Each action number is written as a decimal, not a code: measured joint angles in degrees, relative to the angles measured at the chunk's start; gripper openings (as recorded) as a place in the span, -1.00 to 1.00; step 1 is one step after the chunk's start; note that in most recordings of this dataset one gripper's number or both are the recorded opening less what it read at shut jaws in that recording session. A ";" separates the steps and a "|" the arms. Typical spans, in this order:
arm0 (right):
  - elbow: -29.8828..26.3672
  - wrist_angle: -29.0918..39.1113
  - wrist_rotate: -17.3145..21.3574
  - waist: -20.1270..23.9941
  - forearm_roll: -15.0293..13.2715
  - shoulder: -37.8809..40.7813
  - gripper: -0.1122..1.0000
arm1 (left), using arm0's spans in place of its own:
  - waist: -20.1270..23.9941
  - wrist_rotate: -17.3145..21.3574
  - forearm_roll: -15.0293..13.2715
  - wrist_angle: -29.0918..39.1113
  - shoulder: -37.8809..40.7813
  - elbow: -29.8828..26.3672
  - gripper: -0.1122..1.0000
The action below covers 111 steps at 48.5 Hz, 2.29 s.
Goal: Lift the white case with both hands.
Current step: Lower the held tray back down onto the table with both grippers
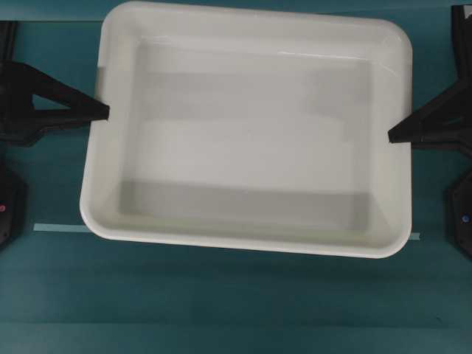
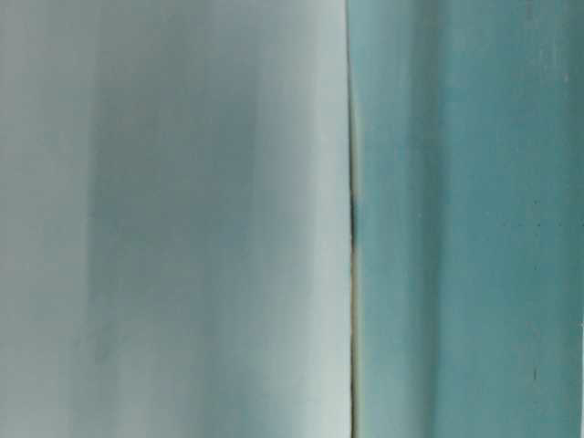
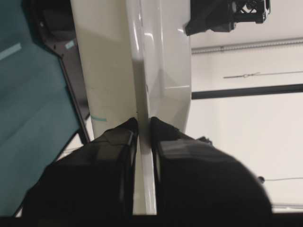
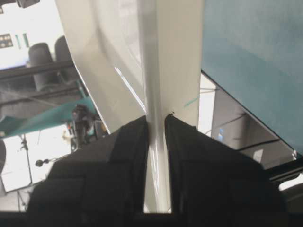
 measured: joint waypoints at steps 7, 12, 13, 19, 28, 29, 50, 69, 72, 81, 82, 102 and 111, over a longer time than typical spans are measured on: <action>0.26 0.00 -0.09 -0.09 0.00 0.00 -0.59 | 0.00 0.00 0.00 0.00 0.00 0.00 -0.69; 1.76 0.00 -0.09 0.00 0.00 0.00 -0.59 | -0.09 0.00 0.09 0.00 0.00 0.70 -0.69; 2.29 0.00 -0.09 0.00 -0.09 0.09 -0.59 | -0.09 0.00 0.00 0.00 0.00 0.97 -0.69; 4.83 -0.09 -0.35 -0.09 -0.44 0.09 -0.59 | -0.09 0.00 0.00 0.00 0.18 3.87 -0.69; 9.76 -0.44 -1.93 -0.18 -1.14 0.79 -0.59 | 0.79 -0.09 0.00 -0.44 2.02 9.67 -0.69; 10.28 -0.53 -2.20 -0.18 -1.23 1.14 -0.59 | 0.88 -0.09 0.00 -0.70 2.11 10.28 -0.69; 21.36 -10.63 -4.39 -0.35 -1.23 5.80 -0.59 | 2.46 -0.70 -0.09 -5.10 4.83 20.39 -0.69; 27.07 -16.08 -4.57 0.53 -1.14 10.90 -0.59 | 2.37 -3.25 -0.09 -13.10 13.71 26.02 -0.70; 27.86 -17.14 -4.75 0.79 -1.14 11.95 -0.59 | 2.29 -3.25 -0.09 -13.62 15.21 26.19 -0.70; 28.74 -18.54 -6.50 1.67 -1.14 16.08 -0.59 | 0.88 -3.25 -0.09 -13.97 19.86 26.28 -0.70; 28.74 -18.63 -6.68 1.76 -1.14 16.52 -0.59 | 0.70 -3.25 -0.09 -13.97 20.30 26.37 -0.70; 28.48 -22.15 -9.40 2.02 -1.14 25.66 -0.59 | -0.44 -3.25 -0.09 -14.15 26.81 26.98 -0.70; 28.04 -23.29 -9.32 2.55 -1.14 28.92 -0.59 | -0.44 -3.34 -0.09 -14.24 27.33 27.95 -0.70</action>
